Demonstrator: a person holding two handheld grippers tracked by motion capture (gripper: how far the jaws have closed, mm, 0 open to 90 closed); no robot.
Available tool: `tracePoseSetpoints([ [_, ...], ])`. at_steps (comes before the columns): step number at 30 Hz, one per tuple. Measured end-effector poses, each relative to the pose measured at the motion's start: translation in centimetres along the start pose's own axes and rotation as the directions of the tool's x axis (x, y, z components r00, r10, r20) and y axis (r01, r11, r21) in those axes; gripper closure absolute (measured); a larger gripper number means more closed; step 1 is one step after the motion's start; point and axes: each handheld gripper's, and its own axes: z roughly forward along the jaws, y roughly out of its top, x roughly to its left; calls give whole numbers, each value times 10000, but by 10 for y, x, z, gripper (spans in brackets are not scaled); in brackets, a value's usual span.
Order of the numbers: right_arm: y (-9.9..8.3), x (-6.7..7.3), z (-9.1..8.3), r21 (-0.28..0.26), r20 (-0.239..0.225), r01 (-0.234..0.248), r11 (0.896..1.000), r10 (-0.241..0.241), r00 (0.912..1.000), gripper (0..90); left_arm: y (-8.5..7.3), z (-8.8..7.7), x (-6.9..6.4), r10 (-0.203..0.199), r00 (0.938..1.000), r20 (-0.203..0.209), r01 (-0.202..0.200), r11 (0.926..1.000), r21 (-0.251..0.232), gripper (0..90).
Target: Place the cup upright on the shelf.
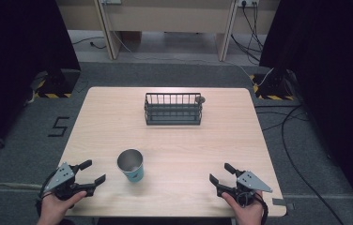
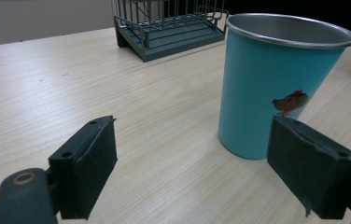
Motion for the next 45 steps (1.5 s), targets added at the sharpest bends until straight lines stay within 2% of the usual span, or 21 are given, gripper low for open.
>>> tracePoseSetpoints([
  [2, 1, 2, 1, -12, -80, 14, 10000, -14, 10000, 242, 0, 0, 0, 7, 10000, -2, -7, 10000, -2, 155],
  [4, 9, 12, 5, -132, -615, 153, 9998, -161, 9980, 230, 0, 0, -1, 45, 10000, 17, -45, 10000, 15, 155],
  [5, 9, 12, 5, -132, -615, 153, 9998, -161, 9980, 230, 0, 0, -1, 45, 10000, 17, -45, 10000, 15, 155],
  [6, 16, 22, 11, -252, -1065, 297, 9992, -322, 9938, 226, 0, 0, -1, 36, 10000, 16, -36, 10000, 11, 155],
  [7, 16, 22, 11, -252, -1065, 297, 9992, -322, 9938, 226, 0, 0, -1, 36, 10000, 16, -36, 10000, 11, 154],
  [8, 22, 31, 18, -326, -1474, 361, 9988, -406, 9882, 221, 0, 0, -1, 33, 10000, 9, -33, 10000, 17, 154],
  [9, 22, 31, 18, -326, -1474, 361, 9988, -406, 9882, 221, 0, 0, -1, 33, 10000, 9, -33, 10000, 17, 154],
  [11, 31, 41, 30, -347, -1858, 610, 9975, -664, 9803, 216, 0, -1, -1, -11, 10000, 14, 11, 10000, -29, 154],
  [17, 42, 53, 48, -400, -2290, 822, 9958, -892, 9693, 212, 0, -1, -1, 16, 10000, 65, -16, 10000, -38, 154],
  [21, 45, 59, 55, -382, -2482, 953, 9947, -1018, 9633, 209, 0, -1, -1, 53, 10000, 80, -53, 10000, -39, 154],
  [24, 46, 66, 65, -290, -2768, 1092, 9936, -1130, 9543, 204, 0, -1, -2, 57, 9999, 82, -57, 10000, -42, 155],
  [25, 46, 66, 65, -290, -2768, 1092, 9936, -1130, 9543, 204, 0, -1, -2, 57, 9999, 82, -57, 10000, -42, 154],
  [32, 51, 81, 88, -7, -3359, 1506, 9886, -1421, 9311, 191, 1, -1, -2, 30, 9998, 172, -28, 9999, -102, 155],
  [37, 51, 95, 107, 186, -3842, 1787, 9837, -1580, 9096, 183, 1, -1, -3, 53, 9997, 230, -50, 9999, -115, 155],
  [39, 51, 97, 111, 206, -3910, 1809, 9833, -1586, 9066, 183, 1, -1, -3, 58, 9997, 234, -55, 9999, -116, 155],
  [41, 51, 104, 121, 283, -4080, 1943, 9805, -1661, 8977, 182, 1, -1, -3, 84, 9996, 251, -81, 9999, -115, 156],
  [42, 51, 104, 121, 283, -4080, 1943, 9805, -1661, 8977, 182, 1, -1, -3, 84, 9996, 251, -81, 9999, -115, 156],
  [43, 50, 108, 126, 335, -4208, 2002, 9792, -1679, 8915, 182, 1, -1, -3, 83, 9996, 258, -81, 9999, -112, 156],
  [45, 50, 112, 131, 338, -4338, 2065, 9779, -1718, 8845, 182, 1, -1, -3, 68, 9996, 274, -65, 9999, -112, 156],
])
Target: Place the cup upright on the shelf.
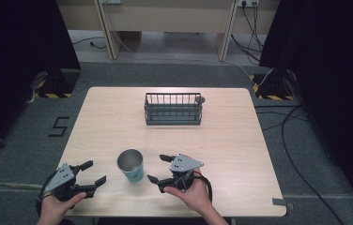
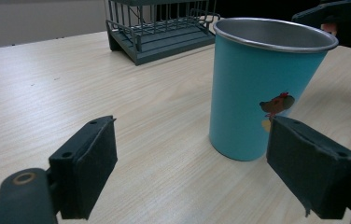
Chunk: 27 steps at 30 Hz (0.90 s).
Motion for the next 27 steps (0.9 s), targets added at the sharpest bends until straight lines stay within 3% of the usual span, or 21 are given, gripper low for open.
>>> tracePoseSetpoints([
  [18, 0, 8, 48, 298, -592, 47, 9995, -29, 9982, 173, 0, 1, 0, -1, 10000, 37, 1, 10000, 23, 157],
  [27, 2, 9, 66, 384, -690, 385, 9985, -358, 9970, 165, 0, 1, -1, 43, 10000, 80, -43, 10000, 12, 158],
])
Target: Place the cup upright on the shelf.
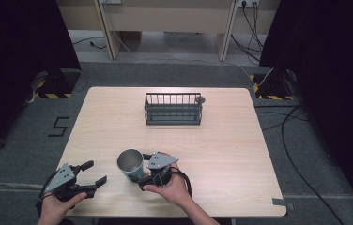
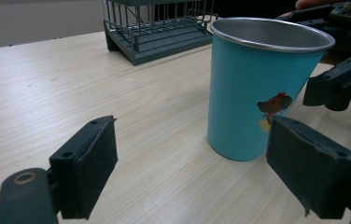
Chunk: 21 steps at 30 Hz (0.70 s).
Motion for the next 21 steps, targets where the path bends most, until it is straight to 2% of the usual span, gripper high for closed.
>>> tracePoseSetpoints([
  [6, 3, 0, 13, -42, -66, 58, 10000, -59, 10000, 153, 0, 0, 0, 12, 10000, 30, -12, 10000, -15, 159],
  [15, 5, 0, 17, -141, -74, 228, 9996, -229, 9997, 164, 0, 0, -1, 20, 10000, 51, -20, 10000, -43, 161],
  [21, 5, 0, 18, -244, -129, 105, 9996, -108, 9999, 164, 0, 0, -1, 38, 10000, 63, -38, 10000, -58, 163],
])
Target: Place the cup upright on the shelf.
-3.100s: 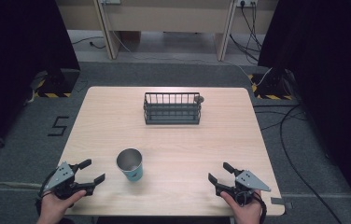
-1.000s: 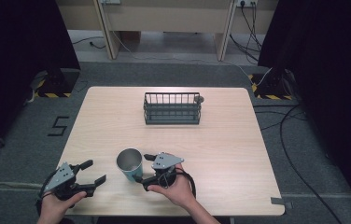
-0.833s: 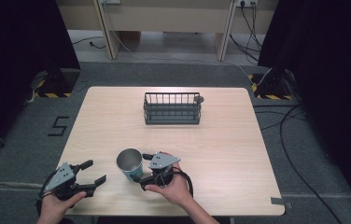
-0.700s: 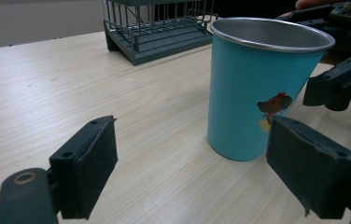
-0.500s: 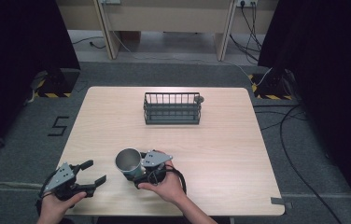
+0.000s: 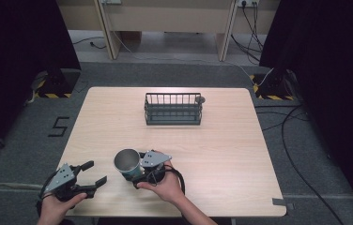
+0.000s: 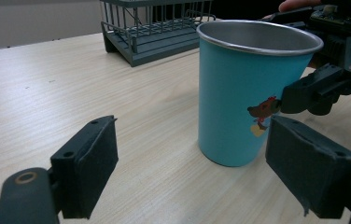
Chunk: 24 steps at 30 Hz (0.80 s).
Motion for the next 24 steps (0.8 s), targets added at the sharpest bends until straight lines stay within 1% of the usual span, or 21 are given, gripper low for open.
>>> tracePoseSetpoints([
  [5, 0, 0, 0, -52, -74, -106, 9999, 105, 9999, 165, 0, 0, 0, 9, 10000, 11, -9, 10000, -2, 164],
  [12, 3, 1, -1, -334, -105, -276, 9991, 273, 9996, 165, 0, 0, 0, 8, 10000, 14, -8, 10000, -17, 165],
  [17, 5, -1, -4, -435, -15, -321, 9985, 321, 9995, 165, 0, 0, 0, -5, 10000, 8, 5, 10000, -26, 165],
  [22, 8, -5, -9, -572, 215, -319, 9979, 332, 9992, 165, 0, 0, 0, -7, 10000, 3, 7, 10000, -31, 165],
  [24, 9, -6, -10, -637, 235, -336, 9974, 352, 9991, 165, 0, 0, 0, -7, 10000, -2, 7, 10000, -35, 165],
])
